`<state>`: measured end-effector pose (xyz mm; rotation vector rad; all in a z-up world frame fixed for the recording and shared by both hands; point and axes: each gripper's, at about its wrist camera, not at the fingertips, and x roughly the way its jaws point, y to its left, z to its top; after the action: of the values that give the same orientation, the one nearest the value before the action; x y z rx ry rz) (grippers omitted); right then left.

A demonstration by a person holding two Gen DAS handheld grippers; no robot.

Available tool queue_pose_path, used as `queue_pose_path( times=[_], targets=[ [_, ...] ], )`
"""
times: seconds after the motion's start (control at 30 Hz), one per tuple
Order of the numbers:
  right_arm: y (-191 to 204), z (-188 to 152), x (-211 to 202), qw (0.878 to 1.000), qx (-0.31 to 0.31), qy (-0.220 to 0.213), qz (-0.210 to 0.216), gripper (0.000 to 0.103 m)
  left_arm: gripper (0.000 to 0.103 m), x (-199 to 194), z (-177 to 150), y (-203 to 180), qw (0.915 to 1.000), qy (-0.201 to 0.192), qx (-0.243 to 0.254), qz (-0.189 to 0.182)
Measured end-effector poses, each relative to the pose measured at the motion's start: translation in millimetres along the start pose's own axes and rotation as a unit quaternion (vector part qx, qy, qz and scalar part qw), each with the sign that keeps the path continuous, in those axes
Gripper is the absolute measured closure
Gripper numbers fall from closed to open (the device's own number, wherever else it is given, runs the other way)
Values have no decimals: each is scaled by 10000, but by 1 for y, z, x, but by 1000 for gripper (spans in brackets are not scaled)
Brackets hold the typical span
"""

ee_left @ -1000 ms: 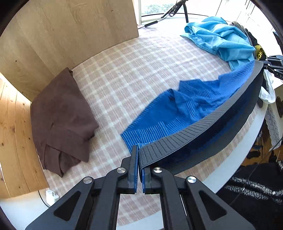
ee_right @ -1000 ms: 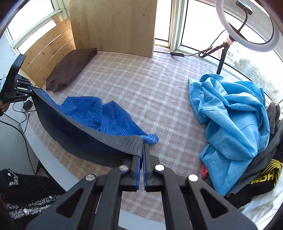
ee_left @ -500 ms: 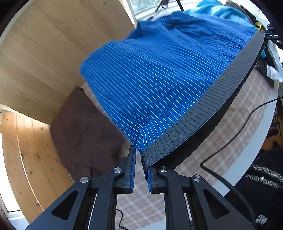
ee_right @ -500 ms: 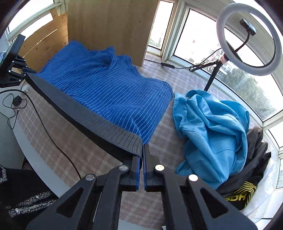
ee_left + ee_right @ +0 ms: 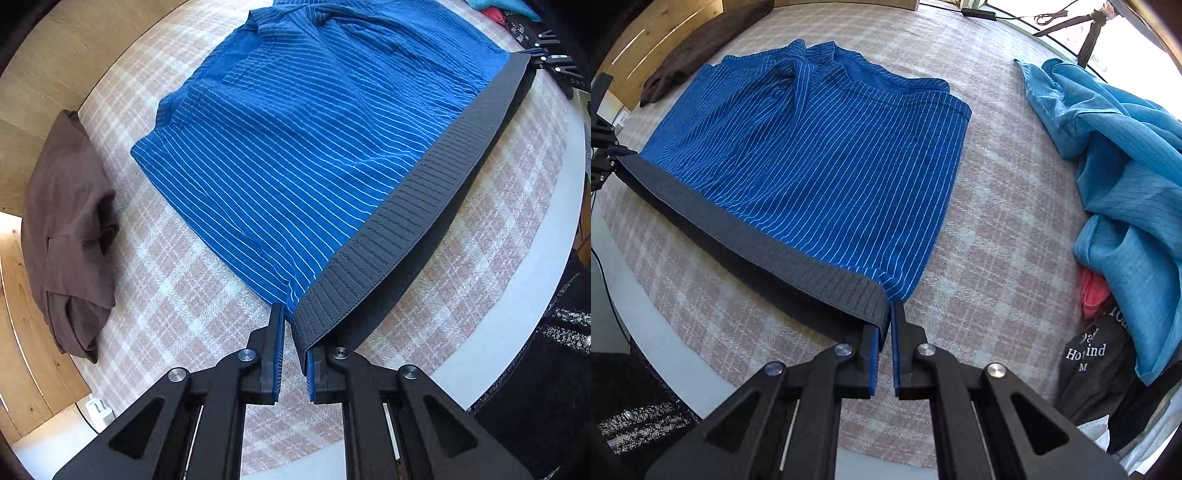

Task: Fold clothes

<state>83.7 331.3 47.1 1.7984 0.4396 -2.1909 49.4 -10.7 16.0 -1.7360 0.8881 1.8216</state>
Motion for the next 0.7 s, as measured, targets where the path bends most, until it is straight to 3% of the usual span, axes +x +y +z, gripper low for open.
queue_pose_path(
  times=[0.13, 0.27, 0.33, 0.53, 0.63, 0.7],
  targets=[
    [1, -10, -18, 9995, -250, -145, -106, 66, 78, -9, -15, -6, 9999, -129, -4, 52],
    [-4, -19, -38, 9987, -403, -310, 6, 65, 71, -12, -30, -11, 9997, -240, -84, -29],
    [-10, -18, -46, 9981, -395, -412, 211, 65, 67, -11, -35, -13, 9993, -350, -54, 123],
    [24, -12, -10, 9942, -1065, -30, 116, 65, 66, 1, -40, -45, 9991, -286, 271, 184],
    [31, -17, -7, 9896, -1437, 36, -6, 65, 60, -3, -50, -58, 9973, -427, 602, 65],
    [28, -19, -11, 9891, -1467, -41, 119, 65, 58, -14, -54, -42, 9970, -666, 279, -279]
  ],
)
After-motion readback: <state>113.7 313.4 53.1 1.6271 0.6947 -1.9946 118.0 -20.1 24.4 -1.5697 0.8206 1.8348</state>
